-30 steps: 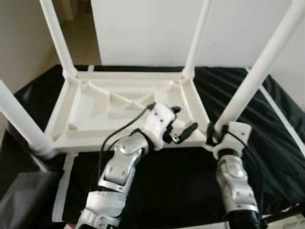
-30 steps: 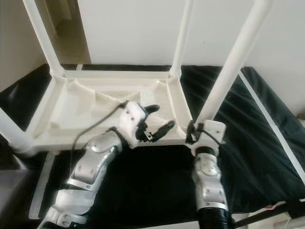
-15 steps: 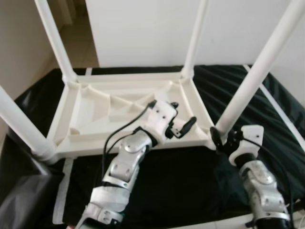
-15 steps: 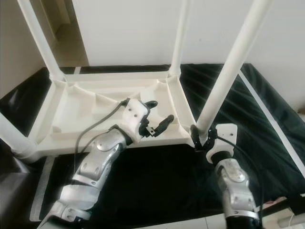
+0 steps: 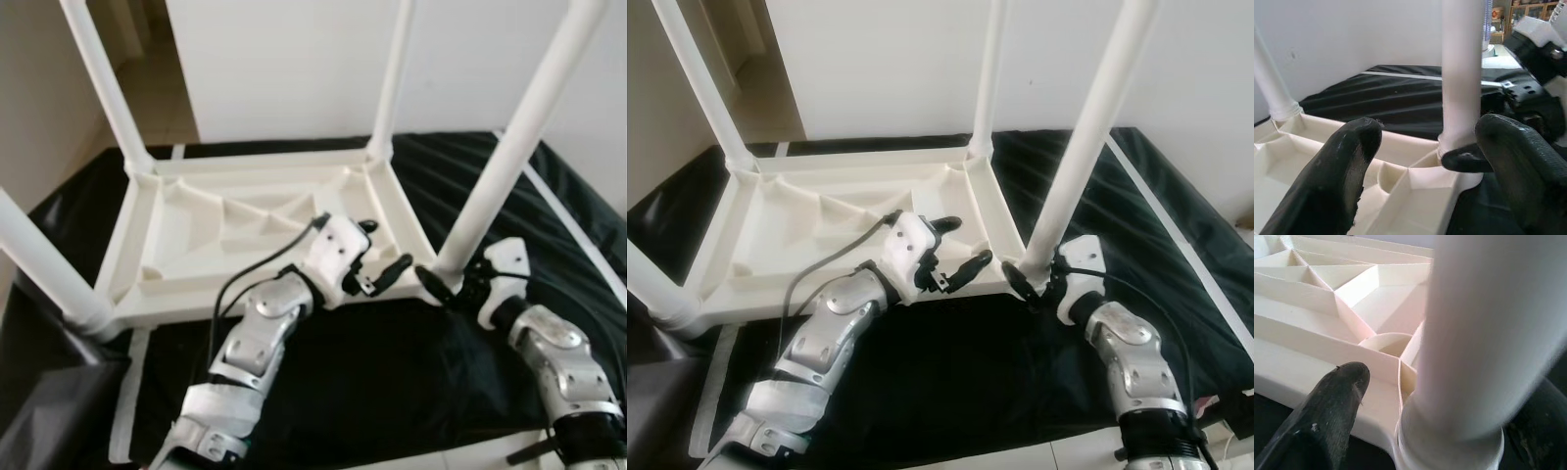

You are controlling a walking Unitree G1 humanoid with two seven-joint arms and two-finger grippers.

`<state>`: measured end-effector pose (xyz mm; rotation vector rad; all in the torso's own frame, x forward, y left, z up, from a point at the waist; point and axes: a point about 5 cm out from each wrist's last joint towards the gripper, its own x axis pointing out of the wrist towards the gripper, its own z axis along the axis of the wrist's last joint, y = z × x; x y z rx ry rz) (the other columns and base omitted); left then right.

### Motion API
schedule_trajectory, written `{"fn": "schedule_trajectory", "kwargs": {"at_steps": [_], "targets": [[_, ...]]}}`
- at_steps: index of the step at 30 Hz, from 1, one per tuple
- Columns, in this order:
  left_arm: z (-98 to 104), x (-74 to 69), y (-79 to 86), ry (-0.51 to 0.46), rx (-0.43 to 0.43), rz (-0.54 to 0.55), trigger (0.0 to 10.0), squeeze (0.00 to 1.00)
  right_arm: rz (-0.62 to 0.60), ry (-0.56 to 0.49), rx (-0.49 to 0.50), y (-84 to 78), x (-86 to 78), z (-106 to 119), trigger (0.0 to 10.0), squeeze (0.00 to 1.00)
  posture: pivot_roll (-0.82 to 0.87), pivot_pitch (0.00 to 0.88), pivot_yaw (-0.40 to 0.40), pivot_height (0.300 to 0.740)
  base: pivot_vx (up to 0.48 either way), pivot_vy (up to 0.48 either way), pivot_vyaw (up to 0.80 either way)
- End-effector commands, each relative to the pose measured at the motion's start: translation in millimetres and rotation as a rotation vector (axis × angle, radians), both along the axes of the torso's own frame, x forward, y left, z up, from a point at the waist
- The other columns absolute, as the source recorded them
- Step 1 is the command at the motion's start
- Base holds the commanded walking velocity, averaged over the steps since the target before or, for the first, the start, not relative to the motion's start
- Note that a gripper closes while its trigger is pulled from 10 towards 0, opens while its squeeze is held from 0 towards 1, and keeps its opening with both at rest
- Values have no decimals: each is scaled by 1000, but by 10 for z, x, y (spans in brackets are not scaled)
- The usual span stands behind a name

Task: Building children table

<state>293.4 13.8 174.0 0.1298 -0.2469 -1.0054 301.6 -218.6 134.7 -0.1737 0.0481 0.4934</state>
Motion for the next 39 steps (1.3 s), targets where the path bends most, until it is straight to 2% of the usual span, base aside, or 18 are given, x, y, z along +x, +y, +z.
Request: {"fn": "schedule_trajectory", "kwargs": {"at_steps": [1, 5, 6, 9, 17, 18, 19, 20, 23, 27, 29, 30, 32, 33, 35, 36, 37, 39], "targets": [[-26, -39, -36, -1, 17, -50, 10000, 0, 22, 0, -23, 12, 15, -7, 10000, 0, -49, 0, -27, 740, 0, 0, 0], [-71, -75, -75, -11, 49, -82, 10000, 0, 55, -6, -43, 60, 108, -13, 10000, 0, -30, 0, -30, 740, 0, 0, 0], [-81, -77, -85, 18, 46, -104, 10000, 0, 72, 0, -71, 77, 129, -42, 0, 0, -22, 0, -31, 740, 0, 0, 0], [-117, -84, -32, 28, 65, -114, 10000, 0, 79, 26, -99, 88, 116, -139, 0, 0, -4, 0, -35, 740, 0, 0, 0], [-220, -82, 71, 9, 121, -71, 10000, 0, 41, 72, -82, 64, 65, -245, 0, 0, 0, 0, -34, 740, 0, 0, 0], [-221, -83, 73, 8, 122, -70, 10000, 0, 40, 74, -81, 64, 63, -248, 3529, 0, 0, 0, -34, 740, 0, 0, 0], [-221, -83, 73, 8, 122, -70, 10000, 0, 40, 74, -81, 64, 63, -248, 3529, 0, 0, 0, -34, 740, 0, 0, 0], [-242, -94, 92, 6, 129, -55, 10000, 0, -8, 89, -84, 83, 52, -300, 10000, 0, 3, 0, -39, 740, 0, 0, 0], [-279, -94, 128, -3, 133, -3, 10000, 0, -131, 81, -55, 122, 63, -332, 10000, 0, 0, 0, -41, 740, 0, 0, 0], [-285, -89, 135, -11, 137, 17, 10000, 0, -156, 78, -42, 134, 67, -332, 10000, 0, 0, 0, -41, 740, 0, 0, 0], [-314, -62, 162, -14, 143, 80, 10000, 0, -285, 76, -9, 187, 70, -339, 10000, 0, 2, 0, -41, 740, 0, 0, 0], [-314, -62, 162, -14, 143, 80, 10000, 0, -285, 76, -9, 187, 70, -339, 10000, 0, 2, 0, -41, 740, 0, 0, 0], [-327, -44, 179, -5, 138, 107, 10000, 0, -369, 84, 20, 220, 67, -350, 10000, 0, 3, 0, -37, 740, 0, 0, 0], [-324, -31, 195, -2, 127, 133, 10000, 0, -457, 93, 37, 252, 59, -363, 10000, 0, 4, 0, -33, 740, 0, 0, 0], [-324, -31, 195, -2, 127, 133, 10000, 0, -457, 93, 37, 252, 59, -363, 10000, 0, 4, 0, -33, 740, 0, 0, 0], [-294, -16, 213, 17, 93, 153, 10000, 0, -533, 94, 67, 322, 49, -366, 10000, 0, 4, 0, -26, 740, 0, 0, 0], [-294, -16, 213, 17, 93, 153, 10000, 0, -533, 94, 67, 322, 49, -366, 10000, 0, 4, 0, -26, 740, 0, 0, 0], [-223, 23, 252, 14, 61, 201, 10000, 0, -721, 72, 139, 498, 17, -341, 10000, 0, 7, 0, -23, 740, 0, 0, 0]]}}
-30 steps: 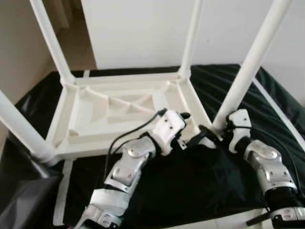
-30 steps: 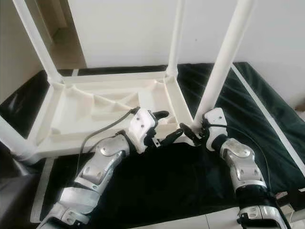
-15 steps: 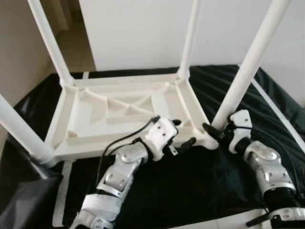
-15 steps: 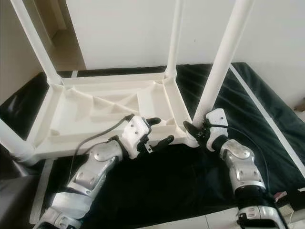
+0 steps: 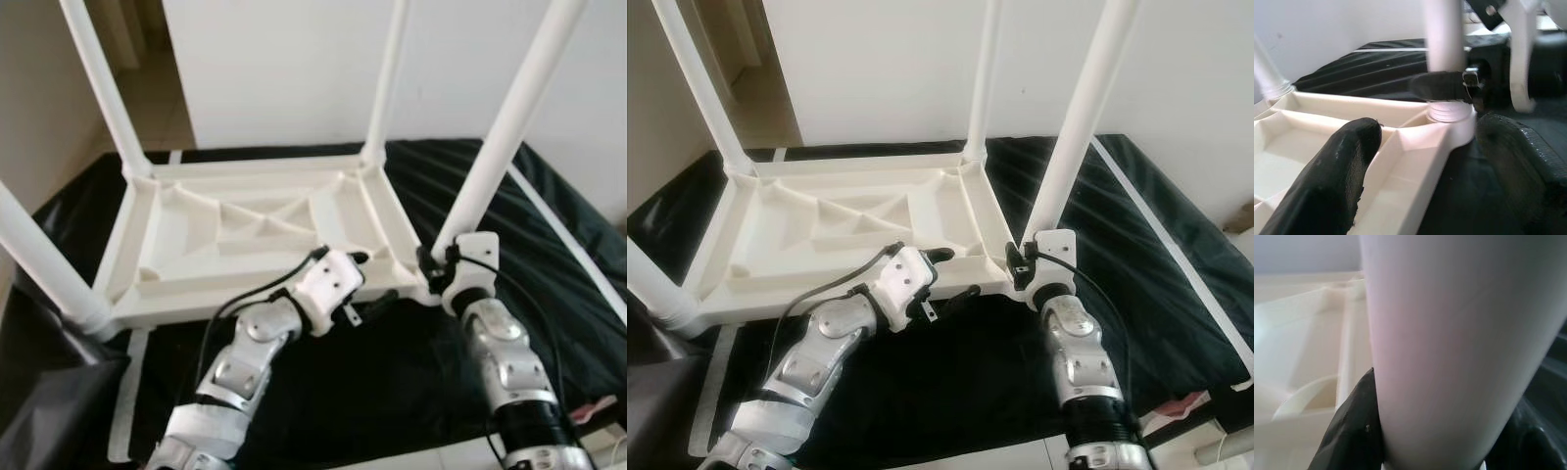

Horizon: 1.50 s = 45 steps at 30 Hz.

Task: Building children table

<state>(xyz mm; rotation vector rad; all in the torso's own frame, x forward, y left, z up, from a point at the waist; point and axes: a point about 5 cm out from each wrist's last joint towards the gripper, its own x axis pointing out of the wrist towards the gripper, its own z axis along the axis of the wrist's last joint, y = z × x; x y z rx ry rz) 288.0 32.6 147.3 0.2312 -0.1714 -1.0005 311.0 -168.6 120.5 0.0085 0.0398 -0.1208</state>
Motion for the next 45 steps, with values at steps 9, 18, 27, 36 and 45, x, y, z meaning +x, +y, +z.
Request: {"fn": "schedule_trajectory", "kwargs": {"at_steps": [9, 18, 27, 36, 45], "targets": [[38, 59, 59, -26, -71, 203, 10000, 0, -98, 85, 64, 266, -121, -180, 10000, 0, 6, 0, -27, 740, 0, 0, 0], [12, 43, 87, -58, -32, 221, 10000, 0, -108, 55, 98, 237, -177, -143, 10000, 1000, 22, 0, -30, 740, 0, 0, 0], [3, -2, 123, -48, -32, 167, 10000, 0, 8, -31, 98, 158, -275, -89, 10000, 1000, 31, 0, -46, 740, 0, 0, 0], [-124, -104, 144, 11, 32, 50, 10000, 0, 180, -91, 13, -130, -328, -20, 10000, 0, 23, 0, -38, 740, 0, 0, 0], [-95, -123, 129, 23, 28, 31, 10000, 0, 391, -104, -90, -316, -258, 98, 10000, 0, 17, 0, -42, 740, 0, 0, 0]]}}
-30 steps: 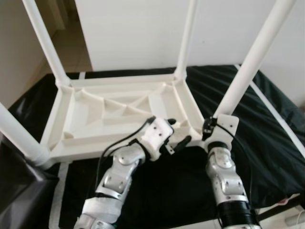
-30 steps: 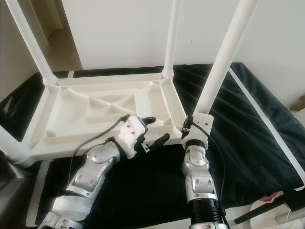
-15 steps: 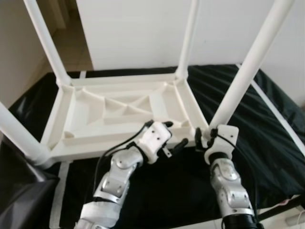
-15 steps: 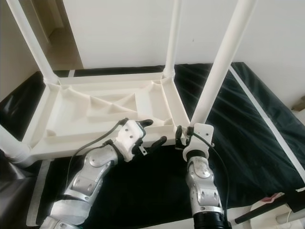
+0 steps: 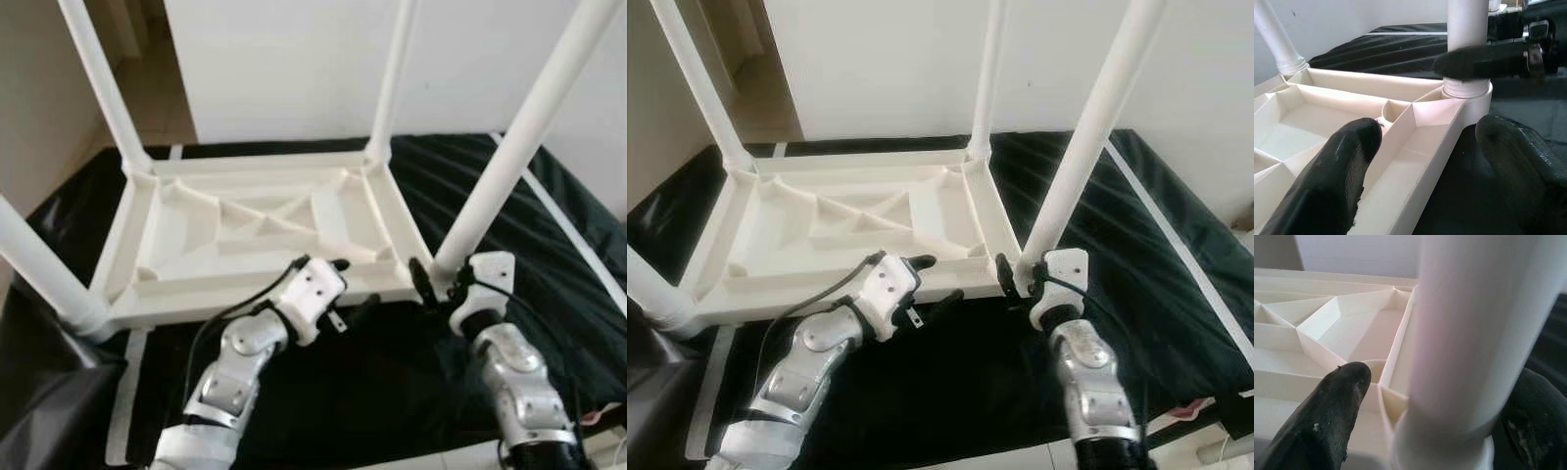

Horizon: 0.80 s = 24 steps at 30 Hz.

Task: Building children table

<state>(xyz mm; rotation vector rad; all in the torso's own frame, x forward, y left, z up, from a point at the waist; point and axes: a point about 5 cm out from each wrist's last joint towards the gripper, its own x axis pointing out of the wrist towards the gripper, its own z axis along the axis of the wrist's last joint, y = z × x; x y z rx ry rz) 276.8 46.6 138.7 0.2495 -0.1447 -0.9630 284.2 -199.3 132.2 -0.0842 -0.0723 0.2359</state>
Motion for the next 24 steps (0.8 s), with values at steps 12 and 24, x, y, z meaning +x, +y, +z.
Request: {"fn": "schedule_trajectory", "kwargs": {"at_steps": [12, 24], "targets": [[35, 8, -50, 0, 2, -13, 10000, 0, 246, 112, -166, -59, 252, -113, 10000, 0, 30, 0, -47, 740, 0, 0, 0], [94, 44, -102, -22, -4, -15, 10000, 0, 261, 155, -171, -97, 268, -212, 0, 0, 26, 0, -47, 740, 0, 0, 0]]}}
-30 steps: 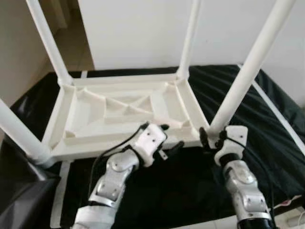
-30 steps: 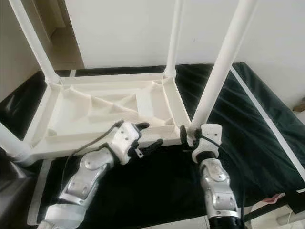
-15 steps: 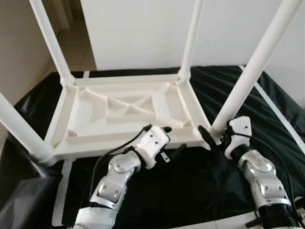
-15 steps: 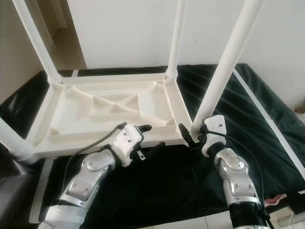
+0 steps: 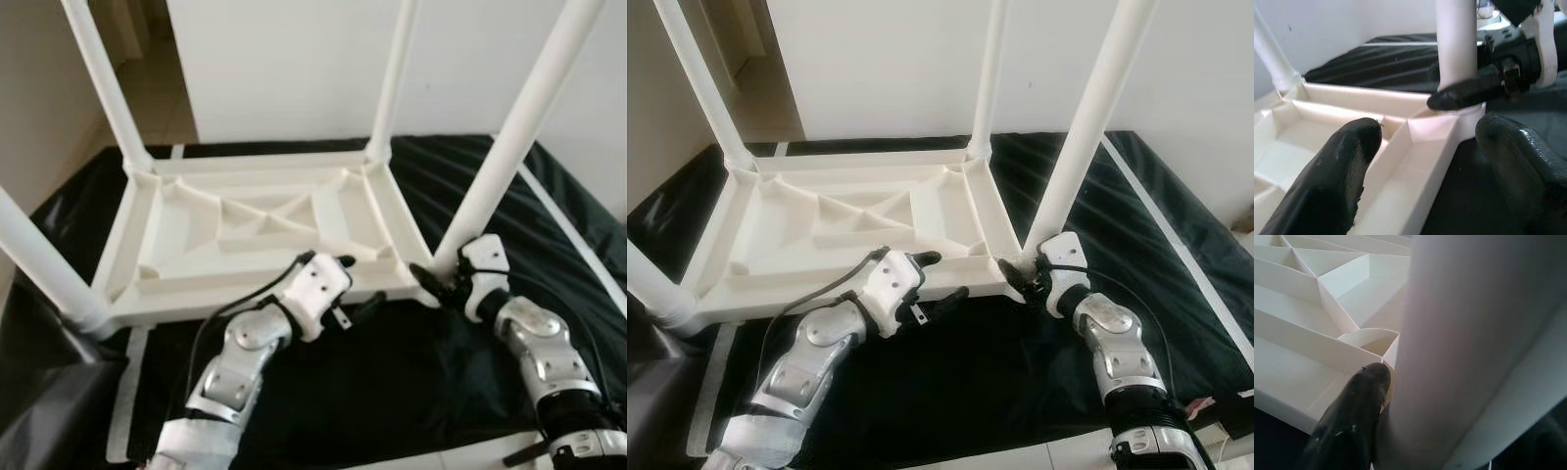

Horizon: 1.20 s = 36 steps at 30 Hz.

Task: Building children table

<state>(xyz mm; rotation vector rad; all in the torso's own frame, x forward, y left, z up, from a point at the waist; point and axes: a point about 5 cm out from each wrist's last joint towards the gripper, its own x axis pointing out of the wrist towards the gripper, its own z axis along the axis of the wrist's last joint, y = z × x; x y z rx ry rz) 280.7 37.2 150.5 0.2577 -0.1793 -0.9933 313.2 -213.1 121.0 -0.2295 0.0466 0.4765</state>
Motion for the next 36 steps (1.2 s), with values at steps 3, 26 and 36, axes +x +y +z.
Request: {"fn": "schedule_trajectory", "kwargs": {"at_steps": [3, 26, 36], "targets": [[-22, 3, -29, 5, 0, 10, 10000, 0, 32, 52, -3, 47, -51, -135, 0, 0, 18, 0, -43, 740, 0, 0, 0], [-39, -17, -79, 11, 2, -21, 10000, 0, -383, 69, 85, 262, -67, -262, 10000, 0, -4, 0, -40, 740, 0, 0, 0], [-37, -16, -76, 9, 1, -19, 10000, 0, -691, 96, 72, 421, -153, -384, 10000, 0, 6, 0, -48, 740, 0, 0, 0]]}}
